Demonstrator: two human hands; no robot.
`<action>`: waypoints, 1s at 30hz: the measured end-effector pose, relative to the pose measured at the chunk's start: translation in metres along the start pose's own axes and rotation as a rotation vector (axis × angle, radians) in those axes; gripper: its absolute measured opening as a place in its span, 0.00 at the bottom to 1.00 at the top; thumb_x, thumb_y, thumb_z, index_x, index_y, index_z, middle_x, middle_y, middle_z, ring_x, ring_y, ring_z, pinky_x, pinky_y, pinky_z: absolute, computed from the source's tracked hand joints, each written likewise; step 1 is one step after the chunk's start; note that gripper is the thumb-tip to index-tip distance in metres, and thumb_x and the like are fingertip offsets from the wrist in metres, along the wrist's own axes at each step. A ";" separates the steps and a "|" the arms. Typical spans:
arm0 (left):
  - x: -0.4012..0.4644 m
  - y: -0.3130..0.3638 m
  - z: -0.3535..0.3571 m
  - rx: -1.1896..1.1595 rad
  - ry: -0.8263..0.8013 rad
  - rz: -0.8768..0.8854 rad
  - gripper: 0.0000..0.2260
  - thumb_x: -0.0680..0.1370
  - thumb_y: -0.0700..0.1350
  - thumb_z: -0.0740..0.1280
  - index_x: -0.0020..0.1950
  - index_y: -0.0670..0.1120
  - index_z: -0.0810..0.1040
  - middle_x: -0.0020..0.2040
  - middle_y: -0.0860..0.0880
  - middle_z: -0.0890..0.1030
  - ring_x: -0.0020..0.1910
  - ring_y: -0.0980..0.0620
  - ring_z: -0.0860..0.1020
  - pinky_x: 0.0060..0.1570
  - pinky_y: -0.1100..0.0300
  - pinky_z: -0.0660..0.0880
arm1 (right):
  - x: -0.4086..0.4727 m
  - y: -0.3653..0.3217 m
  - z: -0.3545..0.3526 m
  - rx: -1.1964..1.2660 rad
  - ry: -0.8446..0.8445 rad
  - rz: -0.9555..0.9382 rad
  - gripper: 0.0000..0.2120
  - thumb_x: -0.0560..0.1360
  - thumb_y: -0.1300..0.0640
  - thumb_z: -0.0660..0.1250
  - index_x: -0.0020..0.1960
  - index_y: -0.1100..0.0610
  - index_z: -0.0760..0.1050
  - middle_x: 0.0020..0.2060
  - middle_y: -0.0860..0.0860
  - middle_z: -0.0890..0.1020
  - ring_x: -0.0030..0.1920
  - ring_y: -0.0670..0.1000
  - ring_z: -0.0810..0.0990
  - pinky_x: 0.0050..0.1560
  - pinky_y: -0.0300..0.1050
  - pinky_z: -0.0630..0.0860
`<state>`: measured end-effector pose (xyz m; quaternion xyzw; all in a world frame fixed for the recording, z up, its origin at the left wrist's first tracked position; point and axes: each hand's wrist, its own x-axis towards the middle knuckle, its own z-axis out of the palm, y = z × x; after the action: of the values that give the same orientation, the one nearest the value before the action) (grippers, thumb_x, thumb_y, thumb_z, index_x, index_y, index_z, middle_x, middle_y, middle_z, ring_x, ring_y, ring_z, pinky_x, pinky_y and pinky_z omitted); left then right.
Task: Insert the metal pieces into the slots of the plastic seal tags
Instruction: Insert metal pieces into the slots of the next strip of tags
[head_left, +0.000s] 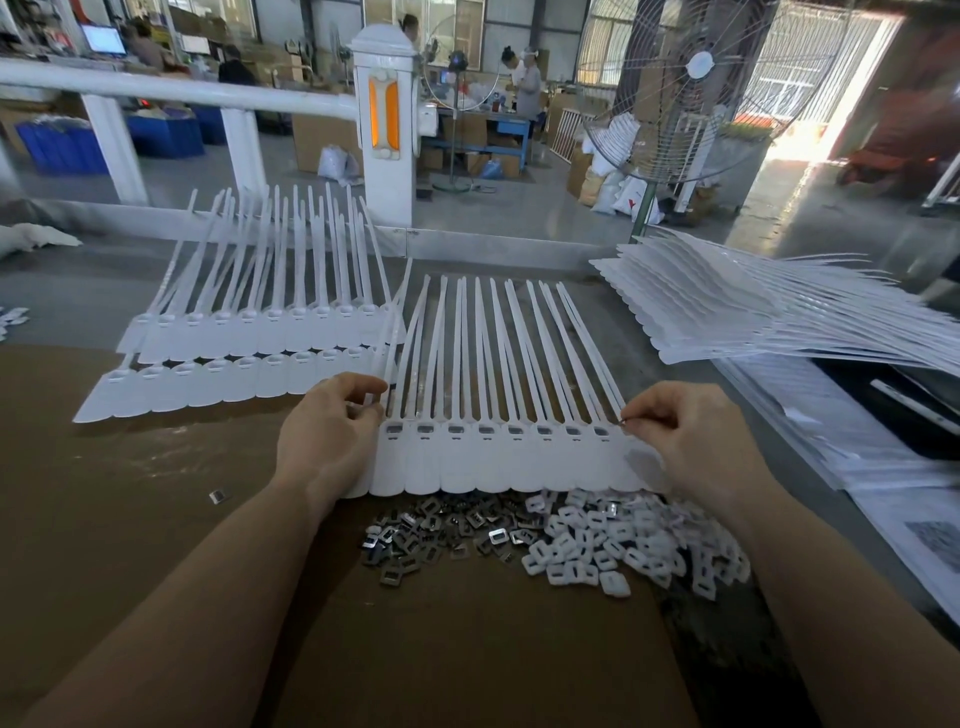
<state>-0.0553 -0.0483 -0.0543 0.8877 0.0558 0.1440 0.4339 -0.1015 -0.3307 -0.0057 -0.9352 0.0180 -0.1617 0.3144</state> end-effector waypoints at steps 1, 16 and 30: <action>0.000 0.000 0.000 0.001 0.000 0.001 0.09 0.78 0.44 0.65 0.55 0.54 0.78 0.50 0.49 0.78 0.43 0.56 0.73 0.43 0.60 0.68 | 0.003 0.003 0.000 -0.035 -0.007 0.016 0.06 0.72 0.64 0.69 0.40 0.54 0.79 0.36 0.47 0.81 0.39 0.43 0.78 0.41 0.32 0.69; 0.000 0.001 0.000 0.018 0.019 -0.001 0.09 0.78 0.44 0.65 0.56 0.54 0.78 0.46 0.51 0.77 0.38 0.61 0.72 0.33 0.67 0.63 | 0.017 0.002 -0.002 -0.313 -0.163 0.045 0.06 0.76 0.61 0.65 0.45 0.55 0.81 0.36 0.43 0.73 0.41 0.46 0.74 0.49 0.42 0.72; 0.000 0.000 0.000 0.026 0.021 0.003 0.09 0.78 0.45 0.65 0.56 0.54 0.78 0.47 0.51 0.77 0.38 0.62 0.71 0.33 0.68 0.63 | 0.009 0.000 0.001 -0.233 -0.002 0.027 0.06 0.74 0.63 0.67 0.49 0.57 0.81 0.46 0.53 0.83 0.49 0.54 0.80 0.53 0.53 0.76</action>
<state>-0.0555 -0.0485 -0.0541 0.8916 0.0608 0.1534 0.4216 -0.0925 -0.3310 -0.0041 -0.9653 0.0490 -0.1531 0.2059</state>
